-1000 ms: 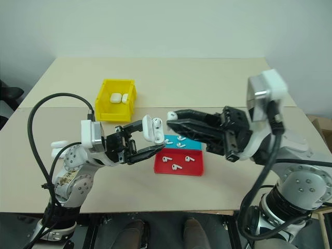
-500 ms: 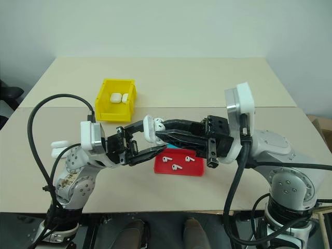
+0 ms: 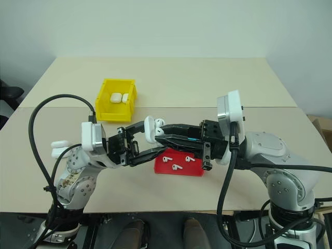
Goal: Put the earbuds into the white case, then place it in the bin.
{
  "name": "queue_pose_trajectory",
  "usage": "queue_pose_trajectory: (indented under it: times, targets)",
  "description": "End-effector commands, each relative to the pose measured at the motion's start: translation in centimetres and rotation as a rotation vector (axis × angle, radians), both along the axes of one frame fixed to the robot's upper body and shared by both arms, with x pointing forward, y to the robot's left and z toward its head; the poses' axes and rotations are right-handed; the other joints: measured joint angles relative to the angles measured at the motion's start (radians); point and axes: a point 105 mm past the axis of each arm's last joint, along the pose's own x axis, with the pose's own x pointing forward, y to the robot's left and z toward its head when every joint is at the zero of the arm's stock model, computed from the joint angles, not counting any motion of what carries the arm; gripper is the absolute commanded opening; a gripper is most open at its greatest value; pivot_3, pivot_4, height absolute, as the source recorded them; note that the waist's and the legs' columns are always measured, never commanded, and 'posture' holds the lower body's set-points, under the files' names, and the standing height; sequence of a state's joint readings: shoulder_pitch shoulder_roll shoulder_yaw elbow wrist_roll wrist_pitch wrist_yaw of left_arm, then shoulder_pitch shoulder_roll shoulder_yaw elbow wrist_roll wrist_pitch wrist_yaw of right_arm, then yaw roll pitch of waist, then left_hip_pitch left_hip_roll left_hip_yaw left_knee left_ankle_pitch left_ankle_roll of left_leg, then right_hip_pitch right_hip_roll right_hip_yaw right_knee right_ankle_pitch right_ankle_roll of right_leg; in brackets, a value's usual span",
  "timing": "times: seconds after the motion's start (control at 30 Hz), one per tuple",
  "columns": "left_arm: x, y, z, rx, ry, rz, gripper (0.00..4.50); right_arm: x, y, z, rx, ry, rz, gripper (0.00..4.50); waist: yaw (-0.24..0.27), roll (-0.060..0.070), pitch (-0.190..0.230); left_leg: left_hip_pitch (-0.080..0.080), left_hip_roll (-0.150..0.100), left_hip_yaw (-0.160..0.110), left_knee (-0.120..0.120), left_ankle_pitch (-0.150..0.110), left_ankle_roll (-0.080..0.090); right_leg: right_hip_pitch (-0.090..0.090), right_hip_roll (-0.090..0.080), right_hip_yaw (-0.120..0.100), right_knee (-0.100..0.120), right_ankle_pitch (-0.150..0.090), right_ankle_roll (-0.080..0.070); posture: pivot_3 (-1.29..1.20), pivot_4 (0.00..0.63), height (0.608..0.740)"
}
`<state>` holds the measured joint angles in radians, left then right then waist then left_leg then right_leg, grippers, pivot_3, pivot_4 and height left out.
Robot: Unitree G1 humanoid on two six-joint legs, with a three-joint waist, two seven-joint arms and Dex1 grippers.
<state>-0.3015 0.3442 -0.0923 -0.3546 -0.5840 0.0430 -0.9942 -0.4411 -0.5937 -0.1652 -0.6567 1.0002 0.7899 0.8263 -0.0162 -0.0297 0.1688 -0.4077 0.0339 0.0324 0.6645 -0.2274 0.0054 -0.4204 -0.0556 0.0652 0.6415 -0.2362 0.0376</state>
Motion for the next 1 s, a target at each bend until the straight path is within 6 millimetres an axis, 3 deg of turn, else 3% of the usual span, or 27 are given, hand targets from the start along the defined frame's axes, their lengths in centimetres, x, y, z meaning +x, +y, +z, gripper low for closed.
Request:
queue_pose_trajectory:
  times: [0.03,0.07,0.13,0.4,0.6,0.8,1.0]
  targets:
    - [-0.5,-0.2,0.8,-0.021,-0.048,-0.015,2.75,-0.6,0.0,0.2,0.005,-0.033,0.025,0.62,0.001,0.000,0.000,0.000,0.000,0.000,0.000,0.000,0.000,0.000,0.000,0.000,0.000,0.000,0.000,0.00,0.150,0.740]
    - [-0.5,-0.2,0.8,-0.021,-0.048,-0.015,2.75,-0.7,0.0,0.3,0.001,-0.043,0.029,1.35,0.001,0.000,0.000,0.000,0.000,0.000,0.000,0.000,0.000,0.000,0.000,0.000,0.000,0.000,0.000,0.00,0.150,0.740]
    - [-0.5,-0.2,0.7,-0.021,-0.053,-0.017,2.75,-0.7,0.0,0.2,-0.005,-0.060,0.020,1.92,0.000,0.000,0.000,0.000,0.000,0.000,0.000,0.000,0.000,0.000,0.000,0.000,0.000,0.000,0.000,0.00,0.150,0.740]
    - [0.2,-0.1,0.0,0.014,-0.044,0.003,2.75,-0.3,-1.6,0.4,-0.058,-0.098,-0.018,1.92,0.002,0.000,0.000,0.000,0.000,0.000,0.000,0.000,0.000,0.000,0.000,0.000,0.000,0.000,0.000,0.00,0.150,0.740]
    - [2.3,-0.7,-1.9,0.131,-0.040,0.060,2.75,0.9,-2.6,3.0,-0.161,-0.160,-0.056,1.92,0.000,0.000,0.000,0.000,0.000,0.000,0.000,0.000,0.000,0.000,0.000,0.000,0.000,0.000,0.000,0.00,0.150,0.740]
    - [4.7,-3.0,-2.3,0.215,-0.079,0.195,2.75,2.2,-0.6,3.7,-0.333,-0.232,-0.093,0.04,0.002,0.000,0.000,0.000,0.001,0.000,0.000,0.000,0.000,0.000,0.001,0.000,-0.001,0.000,0.000,0.00,0.150,0.740]
    - [4.6,-3.6,-2.8,0.253,-0.116,0.179,2.75,2.6,0.9,2.5,-0.446,-0.295,-0.070,0.04,0.002,0.000,0.000,-0.004,0.000,0.000,0.000,0.000,0.000,-0.003,-0.001,0.000,-0.002,0.000,0.000,0.00,0.150,0.740]
